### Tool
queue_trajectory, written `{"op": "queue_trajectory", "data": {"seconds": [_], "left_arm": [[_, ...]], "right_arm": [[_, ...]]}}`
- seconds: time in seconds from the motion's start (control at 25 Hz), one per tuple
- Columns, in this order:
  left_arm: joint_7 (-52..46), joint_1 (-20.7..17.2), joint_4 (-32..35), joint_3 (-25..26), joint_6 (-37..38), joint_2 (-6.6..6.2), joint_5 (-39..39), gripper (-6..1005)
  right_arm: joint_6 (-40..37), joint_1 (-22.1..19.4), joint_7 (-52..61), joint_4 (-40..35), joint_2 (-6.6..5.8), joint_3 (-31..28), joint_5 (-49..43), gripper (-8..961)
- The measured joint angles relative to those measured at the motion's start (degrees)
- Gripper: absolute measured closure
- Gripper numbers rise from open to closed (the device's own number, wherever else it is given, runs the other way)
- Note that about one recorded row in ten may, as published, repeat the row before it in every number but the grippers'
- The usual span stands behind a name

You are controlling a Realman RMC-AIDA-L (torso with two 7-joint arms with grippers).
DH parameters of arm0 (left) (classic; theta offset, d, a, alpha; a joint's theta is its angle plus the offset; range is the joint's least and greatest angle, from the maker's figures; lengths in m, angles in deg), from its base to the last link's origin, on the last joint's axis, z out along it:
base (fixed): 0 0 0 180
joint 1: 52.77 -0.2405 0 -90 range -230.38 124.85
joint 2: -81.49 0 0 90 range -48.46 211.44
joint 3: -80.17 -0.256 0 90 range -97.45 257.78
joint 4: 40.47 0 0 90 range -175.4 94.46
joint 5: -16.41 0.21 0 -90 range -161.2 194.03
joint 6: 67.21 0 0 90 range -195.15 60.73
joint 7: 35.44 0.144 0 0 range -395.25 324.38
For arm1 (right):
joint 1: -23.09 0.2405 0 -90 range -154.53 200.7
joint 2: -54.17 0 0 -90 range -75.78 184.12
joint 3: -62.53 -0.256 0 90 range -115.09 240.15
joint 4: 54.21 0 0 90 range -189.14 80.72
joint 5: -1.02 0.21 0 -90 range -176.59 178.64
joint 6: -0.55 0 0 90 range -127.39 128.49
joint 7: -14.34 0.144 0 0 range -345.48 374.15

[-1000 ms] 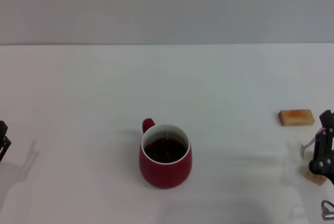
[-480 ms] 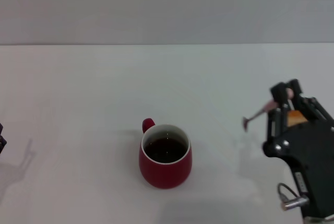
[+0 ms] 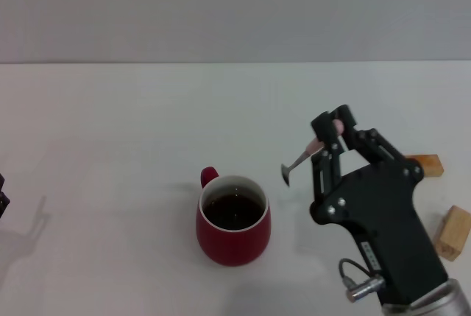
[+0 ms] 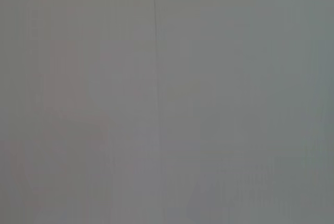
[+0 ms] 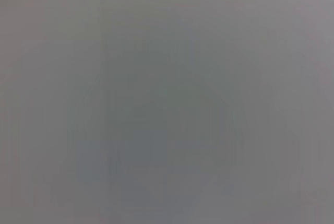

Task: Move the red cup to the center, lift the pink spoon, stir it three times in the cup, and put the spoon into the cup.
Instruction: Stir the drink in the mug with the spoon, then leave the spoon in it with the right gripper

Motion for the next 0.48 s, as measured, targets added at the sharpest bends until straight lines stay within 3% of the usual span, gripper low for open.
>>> {"op": "queue_trajectory", "data": {"seconds": [0.28, 0.48], "left_arm": [[0.0, 0.0, -0.2, 0.0, 0.0, 0.0, 0.0, 139], [0.0, 0.0, -0.3, 0.0, 0.0, 0.0, 0.0, 139]], "right_arm": [[9.0, 2.2, 0.3, -0.4, 0.23, -1.7, 0.0, 920], [10.7, 3.5, 0.5, 0.1, 0.23, -1.8, -0.5, 919]]}}
